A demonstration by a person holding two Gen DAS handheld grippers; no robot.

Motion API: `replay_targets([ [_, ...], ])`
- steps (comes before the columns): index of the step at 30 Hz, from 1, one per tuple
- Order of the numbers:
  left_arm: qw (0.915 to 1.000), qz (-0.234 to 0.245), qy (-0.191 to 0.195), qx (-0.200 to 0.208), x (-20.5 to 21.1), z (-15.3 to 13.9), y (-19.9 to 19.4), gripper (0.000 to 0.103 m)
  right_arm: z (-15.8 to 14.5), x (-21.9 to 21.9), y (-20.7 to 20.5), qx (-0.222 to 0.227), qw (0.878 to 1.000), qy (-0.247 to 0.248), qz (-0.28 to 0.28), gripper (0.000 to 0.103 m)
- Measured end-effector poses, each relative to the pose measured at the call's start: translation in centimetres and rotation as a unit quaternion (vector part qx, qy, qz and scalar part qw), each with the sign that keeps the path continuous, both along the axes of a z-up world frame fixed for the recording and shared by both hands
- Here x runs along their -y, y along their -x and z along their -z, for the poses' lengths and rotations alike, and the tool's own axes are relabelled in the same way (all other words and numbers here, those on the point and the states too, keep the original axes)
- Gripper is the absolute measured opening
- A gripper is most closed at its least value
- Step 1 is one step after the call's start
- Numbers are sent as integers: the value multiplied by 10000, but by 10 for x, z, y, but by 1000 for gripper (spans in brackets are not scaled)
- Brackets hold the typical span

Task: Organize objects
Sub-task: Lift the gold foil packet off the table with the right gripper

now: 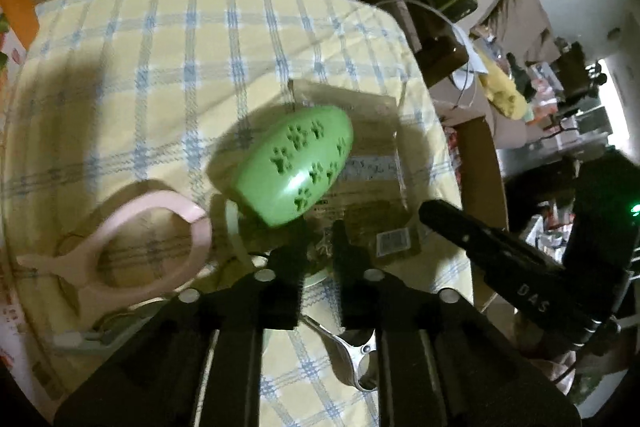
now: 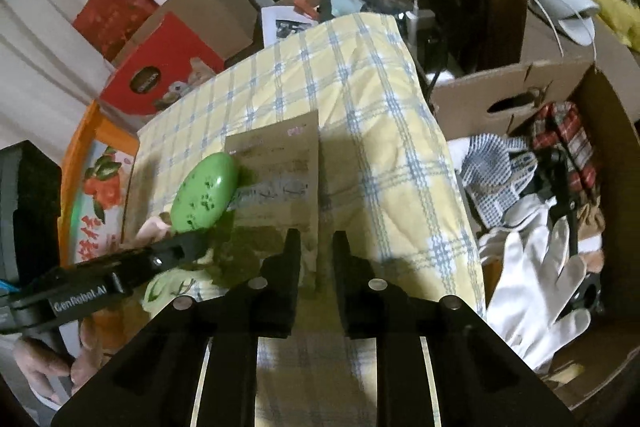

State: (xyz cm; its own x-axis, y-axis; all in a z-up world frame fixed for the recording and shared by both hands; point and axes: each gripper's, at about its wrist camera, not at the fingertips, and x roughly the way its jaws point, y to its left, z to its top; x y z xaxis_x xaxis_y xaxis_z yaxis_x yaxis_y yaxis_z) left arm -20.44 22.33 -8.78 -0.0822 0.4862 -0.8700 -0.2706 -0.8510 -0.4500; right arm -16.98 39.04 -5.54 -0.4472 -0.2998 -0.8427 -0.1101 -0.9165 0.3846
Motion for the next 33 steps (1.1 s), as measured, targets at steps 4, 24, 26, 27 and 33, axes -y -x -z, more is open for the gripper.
replay_targets([
  [4,10000,14,16,-82,-3,-2,-1,17,3,2,5,59,9996,-277,26,21],
  [24,9955,-149,-826,433,-1,10,1,11,16,8,7,202,9937,1105,-20,21],
  [26,9955,-150,-852,383,-1,7,0,9,13,10,5,199,9941,1064,-52,21],
  [27,9954,-163,-874,366,0,5,0,8,12,9,4,200,9941,1066,-53,21],
  [33,9948,-140,-1001,120,6,-21,-4,5,-1,1,-6,-5,9947,1022,56,21],
])
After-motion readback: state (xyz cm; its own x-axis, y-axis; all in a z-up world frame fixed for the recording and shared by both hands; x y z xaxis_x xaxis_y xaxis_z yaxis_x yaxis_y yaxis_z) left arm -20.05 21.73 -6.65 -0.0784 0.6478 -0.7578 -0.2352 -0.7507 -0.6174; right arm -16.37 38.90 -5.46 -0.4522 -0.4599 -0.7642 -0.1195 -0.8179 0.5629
